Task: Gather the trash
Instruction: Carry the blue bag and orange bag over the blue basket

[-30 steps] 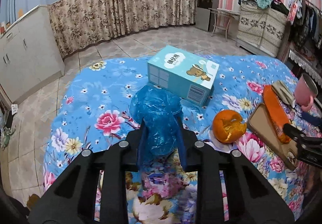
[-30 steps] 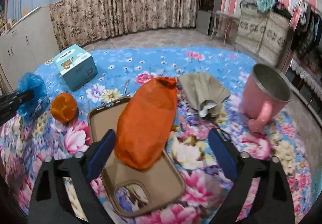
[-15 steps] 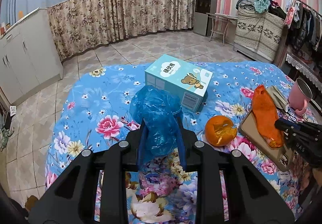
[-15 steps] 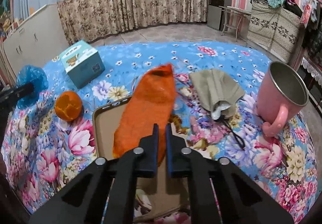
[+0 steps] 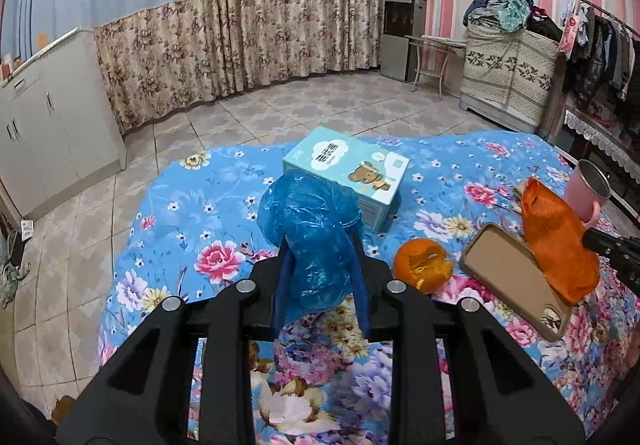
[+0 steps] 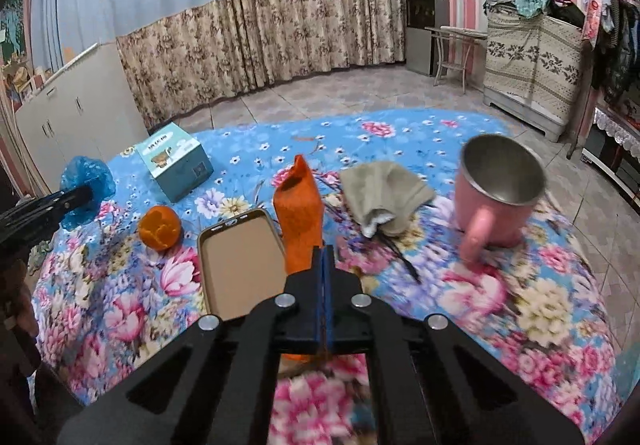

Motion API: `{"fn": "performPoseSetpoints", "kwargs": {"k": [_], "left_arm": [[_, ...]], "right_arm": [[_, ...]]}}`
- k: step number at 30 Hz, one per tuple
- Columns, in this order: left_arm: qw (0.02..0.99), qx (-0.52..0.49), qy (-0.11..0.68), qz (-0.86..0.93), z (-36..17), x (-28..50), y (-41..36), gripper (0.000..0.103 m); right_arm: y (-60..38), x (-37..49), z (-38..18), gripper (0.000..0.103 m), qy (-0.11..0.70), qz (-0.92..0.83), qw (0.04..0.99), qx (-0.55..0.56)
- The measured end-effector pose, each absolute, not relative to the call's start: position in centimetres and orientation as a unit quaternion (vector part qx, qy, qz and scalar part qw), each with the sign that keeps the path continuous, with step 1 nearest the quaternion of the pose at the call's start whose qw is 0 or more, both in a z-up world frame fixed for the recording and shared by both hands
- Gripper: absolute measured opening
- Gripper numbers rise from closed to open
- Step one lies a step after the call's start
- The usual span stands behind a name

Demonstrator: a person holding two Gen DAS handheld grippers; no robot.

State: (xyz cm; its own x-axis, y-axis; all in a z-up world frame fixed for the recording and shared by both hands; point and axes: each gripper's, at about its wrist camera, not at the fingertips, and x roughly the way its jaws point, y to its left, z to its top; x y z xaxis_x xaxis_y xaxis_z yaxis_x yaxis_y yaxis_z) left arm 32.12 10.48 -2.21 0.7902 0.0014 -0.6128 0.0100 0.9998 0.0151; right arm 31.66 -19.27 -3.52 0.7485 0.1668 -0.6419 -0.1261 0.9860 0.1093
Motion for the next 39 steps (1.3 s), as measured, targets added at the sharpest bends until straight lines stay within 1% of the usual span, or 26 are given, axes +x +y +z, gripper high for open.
{"fn": "performPoseSetpoints", "kwargs": {"k": [5,13,18,22,31,39], "left_arm": [[0.95,0.008,0.311,-0.017,-1.0,30.4,9.5,0.026],[0.953,0.018,0.295,-0.073,1.2,27.4,3.7,0.026],[0.954,0.036,0.283,-0.096,1.8,25.6,-1.5,0.026],[0.95,0.02,0.284,-0.128,1.9,24.6,-5.4,0.026],[0.945,0.029,0.271,-0.18,2.6,23.3,-14.3,0.026],[0.938,0.054,0.253,-0.232,3.7,21.3,-23.0,0.026]], "right_arm": [[-21.2,28.8,-2.4,0.001,0.334,0.069,0.939,0.033],[-26.3,23.7,-0.8,0.001,0.322,0.037,0.944,0.055],[-30.3,20.2,0.3,0.001,0.31,0.003,0.948,0.069],[-34.0,17.4,1.0,0.001,0.299,-0.025,0.95,0.085],[-44.9,10.1,3.3,0.001,0.258,-0.12,0.95,0.132],[-51.7,5.4,3.6,0.001,0.239,-0.189,0.939,0.159]]}}
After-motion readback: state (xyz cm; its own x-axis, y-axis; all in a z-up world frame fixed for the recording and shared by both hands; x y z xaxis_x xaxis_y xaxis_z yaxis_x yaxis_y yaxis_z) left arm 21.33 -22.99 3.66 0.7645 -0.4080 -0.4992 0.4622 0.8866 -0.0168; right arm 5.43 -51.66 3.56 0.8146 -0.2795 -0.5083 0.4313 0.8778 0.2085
